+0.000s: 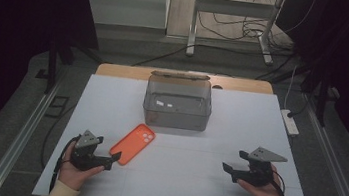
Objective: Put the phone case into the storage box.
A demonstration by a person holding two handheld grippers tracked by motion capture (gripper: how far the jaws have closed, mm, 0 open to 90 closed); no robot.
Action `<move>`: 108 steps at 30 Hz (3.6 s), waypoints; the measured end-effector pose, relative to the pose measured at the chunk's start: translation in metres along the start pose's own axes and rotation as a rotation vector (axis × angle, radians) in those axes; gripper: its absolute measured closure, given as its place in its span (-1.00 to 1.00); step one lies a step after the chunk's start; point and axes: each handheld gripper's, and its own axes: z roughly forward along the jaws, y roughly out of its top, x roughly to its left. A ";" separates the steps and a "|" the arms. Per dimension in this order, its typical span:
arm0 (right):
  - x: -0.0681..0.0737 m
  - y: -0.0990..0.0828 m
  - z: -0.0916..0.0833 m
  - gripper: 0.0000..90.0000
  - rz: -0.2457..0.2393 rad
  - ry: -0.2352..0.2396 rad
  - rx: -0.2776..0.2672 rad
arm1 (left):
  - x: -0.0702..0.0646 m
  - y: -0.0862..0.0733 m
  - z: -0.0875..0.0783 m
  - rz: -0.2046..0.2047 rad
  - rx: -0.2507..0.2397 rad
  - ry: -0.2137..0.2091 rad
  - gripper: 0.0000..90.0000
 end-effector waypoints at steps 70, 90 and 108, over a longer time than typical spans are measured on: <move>0.004 0.000 -0.001 -0.58 -0.034 -0.011 0.016 | -0.013 0.040 -0.014 0.034 0.066 -0.066 -0.77; 0.003 -0.001 0.000 -0.58 -0.033 -0.018 0.020 | -0.017 0.062 -0.007 0.070 0.110 -0.088 -0.76; 0.003 -0.001 -0.001 -0.58 -0.036 -0.021 0.021 | -0.013 0.075 0.011 0.098 0.170 -0.090 -0.75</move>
